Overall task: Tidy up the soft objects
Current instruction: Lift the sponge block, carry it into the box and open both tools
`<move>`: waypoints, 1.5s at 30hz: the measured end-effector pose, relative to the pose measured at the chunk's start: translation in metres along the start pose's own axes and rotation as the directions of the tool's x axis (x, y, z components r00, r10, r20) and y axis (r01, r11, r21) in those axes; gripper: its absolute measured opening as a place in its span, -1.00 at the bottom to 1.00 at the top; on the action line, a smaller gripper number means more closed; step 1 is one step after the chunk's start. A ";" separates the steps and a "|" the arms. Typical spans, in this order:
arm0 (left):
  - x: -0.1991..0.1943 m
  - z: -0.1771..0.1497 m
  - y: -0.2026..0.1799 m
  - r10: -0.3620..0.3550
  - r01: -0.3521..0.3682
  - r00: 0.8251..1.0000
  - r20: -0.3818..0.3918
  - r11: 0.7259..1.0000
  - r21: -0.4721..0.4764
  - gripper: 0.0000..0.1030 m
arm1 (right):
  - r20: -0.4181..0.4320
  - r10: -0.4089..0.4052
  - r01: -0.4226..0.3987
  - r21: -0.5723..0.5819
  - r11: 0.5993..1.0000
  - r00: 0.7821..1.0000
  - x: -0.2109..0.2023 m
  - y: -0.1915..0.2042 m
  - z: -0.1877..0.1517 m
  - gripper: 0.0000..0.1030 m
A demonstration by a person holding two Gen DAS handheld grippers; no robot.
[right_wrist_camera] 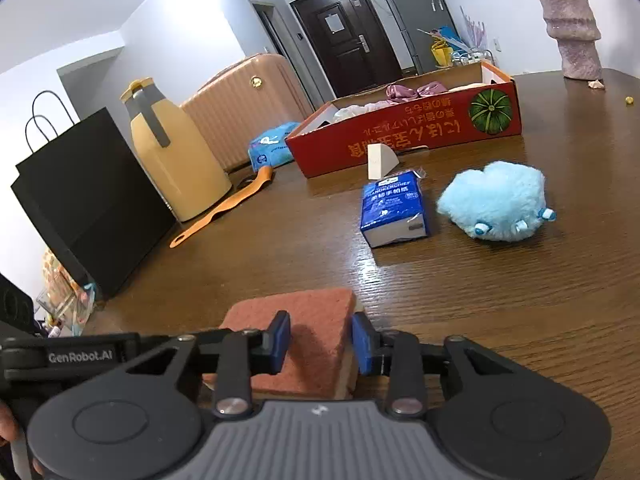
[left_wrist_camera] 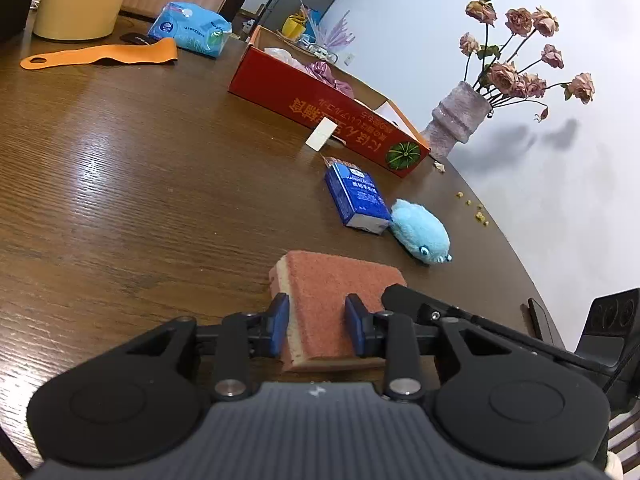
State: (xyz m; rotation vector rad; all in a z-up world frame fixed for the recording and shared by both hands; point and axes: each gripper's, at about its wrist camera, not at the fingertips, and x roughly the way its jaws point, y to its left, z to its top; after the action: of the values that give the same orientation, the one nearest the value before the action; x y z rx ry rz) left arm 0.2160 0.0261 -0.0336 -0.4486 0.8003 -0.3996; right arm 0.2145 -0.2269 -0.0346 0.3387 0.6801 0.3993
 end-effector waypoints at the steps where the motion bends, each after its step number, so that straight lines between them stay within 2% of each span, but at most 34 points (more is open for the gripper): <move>1: 0.002 0.004 -0.001 -0.002 0.002 1.000 -0.005 1.000 -0.010 -0.41 | 0.003 0.000 0.000 0.000 1.000 1.000 0.000 -0.001 0.002 -0.44; 3: 0.007 0.015 -0.006 -0.008 0.008 1.000 0.000 1.000 0.011 -0.41 | 0.014 0.000 0.000 -0.005 1.000 1.000 0.000 -0.002 0.010 -0.46; 6: 0.020 0.052 -0.023 -0.017 0.015 0.999 0.033 0.998 0.069 -0.41 | 0.056 -0.018 0.021 -0.048 0.999 0.998 0.003 0.000 0.036 -0.45; 9: 0.040 0.115 -0.046 -0.053 0.038 0.994 0.099 0.988 0.148 -0.40 | 0.139 -0.031 0.044 -0.093 0.995 0.990 0.010 -0.001 0.091 -0.45; 12: 0.079 0.189 -0.060 -0.081 0.060 0.991 0.106 0.981 0.184 -0.40 | 0.212 -0.047 0.080 -0.152 0.985 0.976 0.034 -0.010 0.163 -0.45; 16: 0.162 0.279 -0.056 -0.055 0.050 0.998 0.030 0.989 0.140 -0.40 | 0.174 -0.085 0.103 -0.096 0.990 0.981 0.104 -0.048 0.258 -0.44; 19: 0.225 0.321 -0.043 0.008 -0.006 1.000 -0.020 0.993 0.120 -0.38 | 0.109 -0.117 0.122 -0.037 0.992 0.987 0.163 -0.076 0.305 -0.45; 23: 0.275 0.341 -0.021 0.123 -0.113 0.991 -0.049 0.980 0.162 -0.36 | -0.031 -0.115 0.116 0.038 0.993 0.993 0.242 -0.109 0.331 -0.45; 26: 0.308 0.342 -0.006 0.187 -0.158 0.975 -0.122 0.964 0.214 -0.36 | -0.112 -0.144 0.144 -0.007 0.990 0.983 0.281 -0.112 0.330 -0.45; 28: 0.313 0.340 -0.001 0.189 -0.157 0.974 -0.124 0.960 0.233 -0.35 | -0.150 -0.170 0.162 -0.066 0.985 0.974 0.299 -0.110 0.330 -0.42; 33: 0.302 0.336 -0.008 0.236 -0.191 0.959 -0.156 0.947 0.259 -0.36 | -0.226 -0.112 0.109 -0.027 0.994 0.968 0.303 -0.110 0.339 -0.39; 36: 0.296 0.339 -0.002 0.230 -0.184 0.952 -0.201 0.957 0.223 -0.36 | -0.265 -0.061 0.070 0.022 0.997 0.962 0.300 -0.113 0.340 -0.39; 40: 0.292 0.347 0.012 0.217 -0.182 0.947 -0.236 0.970 0.162 -0.35 | -0.331 0.012 0.032 0.127 0.991 0.943 0.307 -0.125 0.344 -0.39; 42: 0.295 0.346 0.013 0.224 -0.187 0.948 -0.227 0.967 0.172 -0.35 | -0.343 0.039 0.023 0.175 0.984 0.938 0.312 -0.132 0.348 -0.40; 43: 0.299 0.345 0.013 0.236 -0.198 0.950 -0.207 0.962 0.186 -0.32 | -0.353 0.027 0.037 0.174 0.984 0.935 0.318 -0.134 0.347 -0.44; 45: 0.308 0.343 0.009 0.273 -0.240 0.945 -0.178 0.953 0.183 -0.31 | -0.360 -0.007 0.074 0.172 0.982 0.933 0.335 -0.139 0.340 -0.33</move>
State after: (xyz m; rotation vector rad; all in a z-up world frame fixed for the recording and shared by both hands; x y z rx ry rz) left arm 0.6718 -0.0418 -0.0100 -0.1510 1.0029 -0.2644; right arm 0.7110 -0.2520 -0.0260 0.4307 1.0853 0.3622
